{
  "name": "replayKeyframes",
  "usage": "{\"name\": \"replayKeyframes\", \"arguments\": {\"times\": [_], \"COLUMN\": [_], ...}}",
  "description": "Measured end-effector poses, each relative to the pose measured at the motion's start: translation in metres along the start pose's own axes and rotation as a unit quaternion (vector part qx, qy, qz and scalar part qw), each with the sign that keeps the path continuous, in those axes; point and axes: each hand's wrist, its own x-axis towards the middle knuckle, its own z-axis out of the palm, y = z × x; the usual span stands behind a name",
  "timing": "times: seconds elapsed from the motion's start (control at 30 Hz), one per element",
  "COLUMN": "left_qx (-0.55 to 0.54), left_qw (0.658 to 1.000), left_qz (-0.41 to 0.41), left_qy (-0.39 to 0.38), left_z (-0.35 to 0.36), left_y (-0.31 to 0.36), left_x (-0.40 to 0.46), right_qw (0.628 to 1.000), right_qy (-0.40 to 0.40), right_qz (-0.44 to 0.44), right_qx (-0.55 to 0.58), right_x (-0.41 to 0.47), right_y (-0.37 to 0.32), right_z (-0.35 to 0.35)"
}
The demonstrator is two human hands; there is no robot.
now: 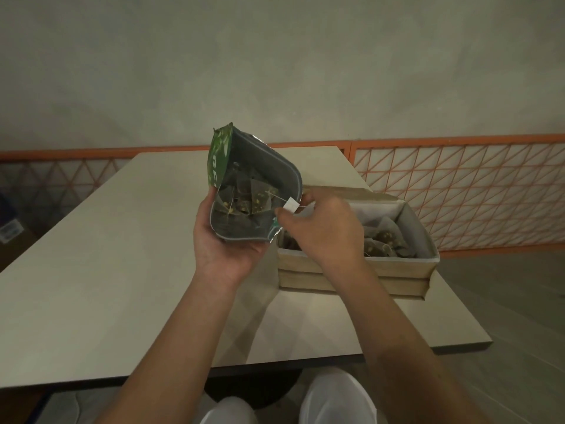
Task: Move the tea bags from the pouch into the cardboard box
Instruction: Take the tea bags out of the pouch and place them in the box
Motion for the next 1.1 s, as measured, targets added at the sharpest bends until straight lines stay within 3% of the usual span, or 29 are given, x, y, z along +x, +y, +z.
{"name": "replayKeyframes", "arguments": {"times": [0.23, 0.47, 0.57, 0.67, 0.87, 1.1], "left_qx": [-0.015, -0.033, -0.039, -0.043, -0.032, -0.042], "left_qw": [1.000, 0.999, 0.999, 0.999, 0.999, 0.999], "left_qz": [0.000, -0.009, -0.011, -0.016, -0.009, -0.012], "left_qy": [-0.003, -0.016, -0.019, -0.017, -0.013, -0.021], "left_z": [-0.001, 0.002, 0.002, -0.001, -0.004, -0.002], "left_y": [0.000, 0.001, 0.000, 0.001, 0.001, 0.000], "left_x": [-0.001, -0.002, -0.001, 0.001, 0.004, 0.003], "right_qw": [0.992, 0.997, 0.995, 0.975, 0.900, 0.892], "right_qy": [-0.069, -0.009, -0.015, -0.059, -0.092, -0.005], "right_qz": [0.008, -0.040, -0.019, 0.027, 0.017, -0.003], "right_qx": [0.103, 0.071, 0.099, 0.214, 0.426, 0.451], "right_x": [-0.002, 0.002, 0.005, 0.014, 0.036, 0.049], "right_y": [0.010, 0.024, 0.025, 0.021, 0.003, 0.002], "right_z": [-0.024, -0.032, -0.030, -0.040, -0.068, -0.076]}}
